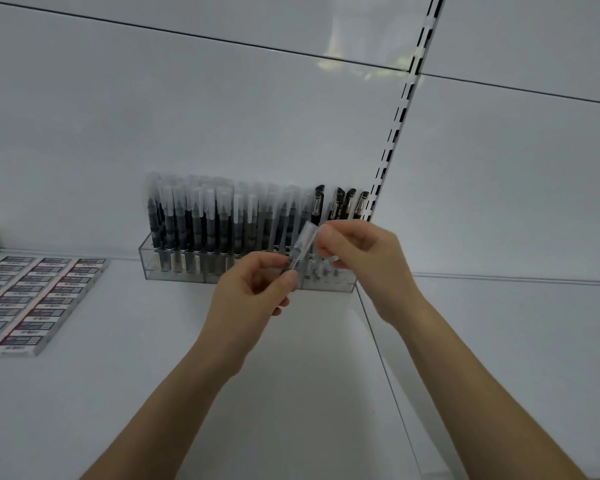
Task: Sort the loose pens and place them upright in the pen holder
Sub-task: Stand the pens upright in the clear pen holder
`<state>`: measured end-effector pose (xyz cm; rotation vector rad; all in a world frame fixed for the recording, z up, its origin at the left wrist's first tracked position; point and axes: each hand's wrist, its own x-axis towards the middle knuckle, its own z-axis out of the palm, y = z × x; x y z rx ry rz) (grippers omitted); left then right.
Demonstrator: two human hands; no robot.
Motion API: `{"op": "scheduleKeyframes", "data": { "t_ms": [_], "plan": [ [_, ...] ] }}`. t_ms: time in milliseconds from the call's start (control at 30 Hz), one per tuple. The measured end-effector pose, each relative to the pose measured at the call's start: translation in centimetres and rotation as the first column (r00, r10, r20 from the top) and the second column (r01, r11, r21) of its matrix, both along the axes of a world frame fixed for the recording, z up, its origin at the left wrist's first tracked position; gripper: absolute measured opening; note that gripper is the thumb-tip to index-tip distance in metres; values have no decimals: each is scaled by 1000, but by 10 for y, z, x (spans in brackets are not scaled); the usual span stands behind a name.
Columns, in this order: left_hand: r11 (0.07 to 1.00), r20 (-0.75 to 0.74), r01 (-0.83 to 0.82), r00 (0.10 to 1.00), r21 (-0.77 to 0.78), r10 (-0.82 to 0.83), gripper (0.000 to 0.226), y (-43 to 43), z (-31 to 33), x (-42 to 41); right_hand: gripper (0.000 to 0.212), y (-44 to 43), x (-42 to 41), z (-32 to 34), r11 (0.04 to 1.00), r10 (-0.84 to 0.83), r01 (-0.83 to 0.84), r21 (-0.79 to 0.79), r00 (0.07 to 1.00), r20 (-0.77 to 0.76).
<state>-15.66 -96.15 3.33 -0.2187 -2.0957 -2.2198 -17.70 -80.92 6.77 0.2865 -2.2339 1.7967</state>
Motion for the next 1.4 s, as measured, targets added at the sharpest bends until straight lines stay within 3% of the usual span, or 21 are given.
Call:
{"op": "scheduleKeyframes", "data": {
  "t_ms": [133, 200, 233, 300, 367, 433, 500, 767, 967, 1133, 1333, 1400],
  "plan": [
    [995, -35, 15, 999, -94, -19, 15, 0, 0, 3, 8, -8, 0, 1, 995, 85, -84, -48, 996, 30],
    [950, -96, -12, 995, -311, -19, 24, -11, -5, 4, 7, -5, -6, 8, 993, 64, -62, -99, 998, 13],
    [863, -129, -44, 991, -503, -25, 33, -18, -12, 5, 7, -3, -11, 12, 990, 14, -15, -138, 1000, -9],
    [549, -85, -36, 994, -835, -64, 59, -33, -29, 8, 4, 2, -23, 22, 978, -140, 127, -165, 988, -70],
    [271, 42, 59, 997, -961, -70, 87, -42, -42, 13, 4, 0, -35, 29, 966, -251, 238, -98, 957, -143],
    [198, 80, 94, 994, -976, -77, 126, -44, -50, 15, 3, -9, -45, 31, 964, -262, 265, -13, 945, -198],
    [176, 81, 91, 995, -980, -65, 138, -45, -53, 15, 3, -18, -52, 30, 964, -234, 256, 74, 945, -228],
    [175, 46, 55, 997, -983, -54, 135, -45, -55, 14, 6, -37, -68, 37, 945, -114, 189, 266, 955, -274],
    [153, 31, 39, 998, -987, -53, 134, -44, -55, 13, 12, -43, -73, 14, 890, -84, 158, 427, 979, -188],
    [170, 34, 43, 998, -985, -57, 105, -43, -53, 14, 13, -44, -74, 2, 905, -113, 167, 392, 981, -157],
    [141, 26, 38, 996, -989, -87, 103, -44, -48, 17, 21, -24, -45, -11, 881, -130, 182, 438, 981, -146],
    [106, 40, 55, 989, -993, -139, 87, -42, -43, 18, 19, -2, -30, -18, 848, -156, 210, 487, 976, -149]
  ]
}}
